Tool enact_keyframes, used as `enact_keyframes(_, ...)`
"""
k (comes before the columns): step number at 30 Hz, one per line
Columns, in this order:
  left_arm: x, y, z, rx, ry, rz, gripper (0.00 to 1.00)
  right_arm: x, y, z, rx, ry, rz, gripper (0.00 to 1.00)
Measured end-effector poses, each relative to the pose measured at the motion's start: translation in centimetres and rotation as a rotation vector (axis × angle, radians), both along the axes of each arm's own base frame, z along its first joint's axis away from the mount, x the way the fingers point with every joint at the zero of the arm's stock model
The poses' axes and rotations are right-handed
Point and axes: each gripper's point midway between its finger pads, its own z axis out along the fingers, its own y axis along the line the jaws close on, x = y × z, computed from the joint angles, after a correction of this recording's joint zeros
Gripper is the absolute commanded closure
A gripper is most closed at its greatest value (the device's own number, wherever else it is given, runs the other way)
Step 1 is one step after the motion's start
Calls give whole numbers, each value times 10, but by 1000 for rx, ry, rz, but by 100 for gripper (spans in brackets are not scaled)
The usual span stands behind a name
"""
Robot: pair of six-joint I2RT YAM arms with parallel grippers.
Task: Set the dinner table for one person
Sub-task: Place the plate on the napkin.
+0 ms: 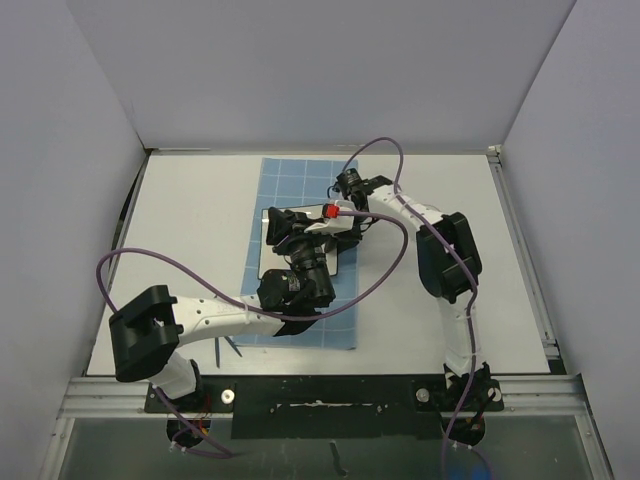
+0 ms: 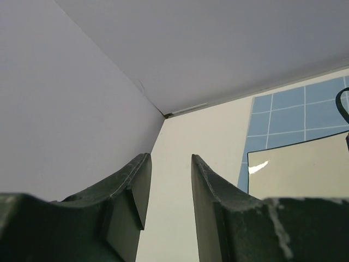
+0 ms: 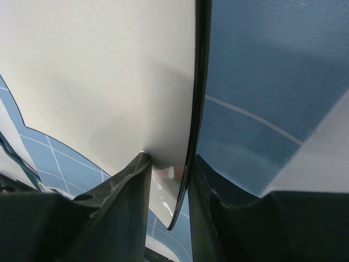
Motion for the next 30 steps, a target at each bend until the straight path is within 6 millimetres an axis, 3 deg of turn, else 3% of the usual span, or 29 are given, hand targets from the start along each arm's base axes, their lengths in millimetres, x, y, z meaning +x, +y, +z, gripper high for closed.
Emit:
enact_keyframes(2,0,0,0,0,0,0,66,-2,4,0,1,0,5,74)
enact_keyframes(4,0,0,0,-1,0,0,67,-5,8,0,4,0,9,89)
enact_keyframes(6,0,0,0,-1,0,0,67,-6,11,0,5,0,13,97)
enact_keyframes(23,0,0,0,-1,-1,0,67,-20,12,-23,38,51,-22,100)
enact_keyframes(30,0,0,0,-1,-1,0,67,-22,12,-23,49,48,-26,100)
